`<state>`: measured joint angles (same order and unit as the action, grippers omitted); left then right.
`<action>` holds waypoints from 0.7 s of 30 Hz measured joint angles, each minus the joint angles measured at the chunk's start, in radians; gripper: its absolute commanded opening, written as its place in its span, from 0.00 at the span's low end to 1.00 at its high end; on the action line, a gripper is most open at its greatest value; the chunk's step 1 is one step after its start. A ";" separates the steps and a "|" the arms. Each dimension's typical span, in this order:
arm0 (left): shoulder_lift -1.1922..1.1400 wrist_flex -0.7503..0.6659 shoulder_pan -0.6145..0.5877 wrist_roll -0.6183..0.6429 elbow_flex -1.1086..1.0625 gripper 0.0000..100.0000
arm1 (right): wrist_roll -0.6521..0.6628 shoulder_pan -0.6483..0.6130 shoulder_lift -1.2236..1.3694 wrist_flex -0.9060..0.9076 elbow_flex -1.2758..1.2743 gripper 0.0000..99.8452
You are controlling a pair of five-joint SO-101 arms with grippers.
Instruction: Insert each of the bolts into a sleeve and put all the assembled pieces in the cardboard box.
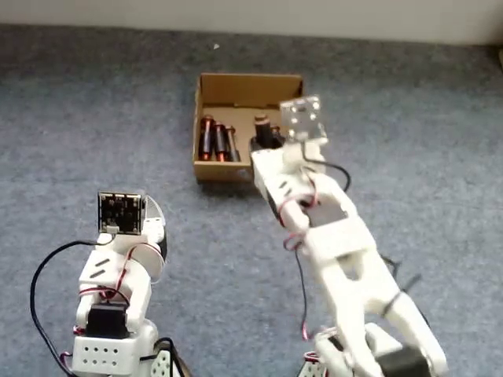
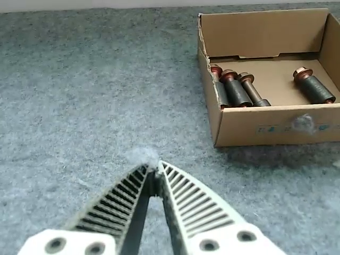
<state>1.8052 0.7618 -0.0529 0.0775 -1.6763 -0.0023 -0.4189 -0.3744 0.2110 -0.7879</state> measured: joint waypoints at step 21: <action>0.000 0.000 0.000 -0.002 0.000 0.02 | -0.002 0.043 0.545 -0.026 0.381 0.17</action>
<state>1.8052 0.7618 -0.0529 0.0760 -1.6763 -0.0038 -0.3759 0.1703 0.1849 -0.4074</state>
